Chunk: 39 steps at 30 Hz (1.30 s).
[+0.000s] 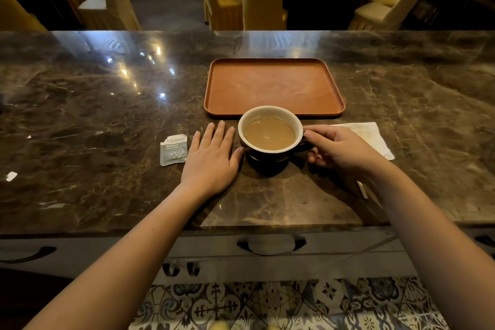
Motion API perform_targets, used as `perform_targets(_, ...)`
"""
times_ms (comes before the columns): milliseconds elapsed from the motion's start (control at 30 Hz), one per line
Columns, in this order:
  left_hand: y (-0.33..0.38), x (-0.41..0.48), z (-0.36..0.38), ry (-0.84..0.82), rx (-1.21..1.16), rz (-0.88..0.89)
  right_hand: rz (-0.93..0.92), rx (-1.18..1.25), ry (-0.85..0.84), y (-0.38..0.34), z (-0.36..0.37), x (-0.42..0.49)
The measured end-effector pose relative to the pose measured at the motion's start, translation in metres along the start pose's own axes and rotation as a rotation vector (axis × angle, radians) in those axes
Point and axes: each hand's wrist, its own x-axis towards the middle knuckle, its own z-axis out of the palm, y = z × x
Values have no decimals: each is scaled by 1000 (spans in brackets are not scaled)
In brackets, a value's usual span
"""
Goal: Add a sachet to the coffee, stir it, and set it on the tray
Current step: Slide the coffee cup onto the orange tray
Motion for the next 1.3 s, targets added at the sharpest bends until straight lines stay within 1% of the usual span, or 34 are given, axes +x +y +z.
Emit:
perform_targets(200,-1,0,2,12,2,3,-2,106,10,3,1,-2)
perform_targets(400,0,0,1,9,9,2,-51,159,84,10,7,-3)
perform_targets(600,0,-1,0,9,-5,1,-69,191,86,18,7,-2)
perform_targets(800,0,-1,1,20,-23,-1,-163,250,168,11,-5,12)
perform_targets(900,0,-2,0,20,-30,5,-199,258,195,6,-15,22)
perform_targets(1200,1,-4,-2,31,-43,15,-168,239,194,-10,-43,64)
perform_targets(1300,1,-4,-2,39,-39,11,-175,199,198,-16,-49,81)
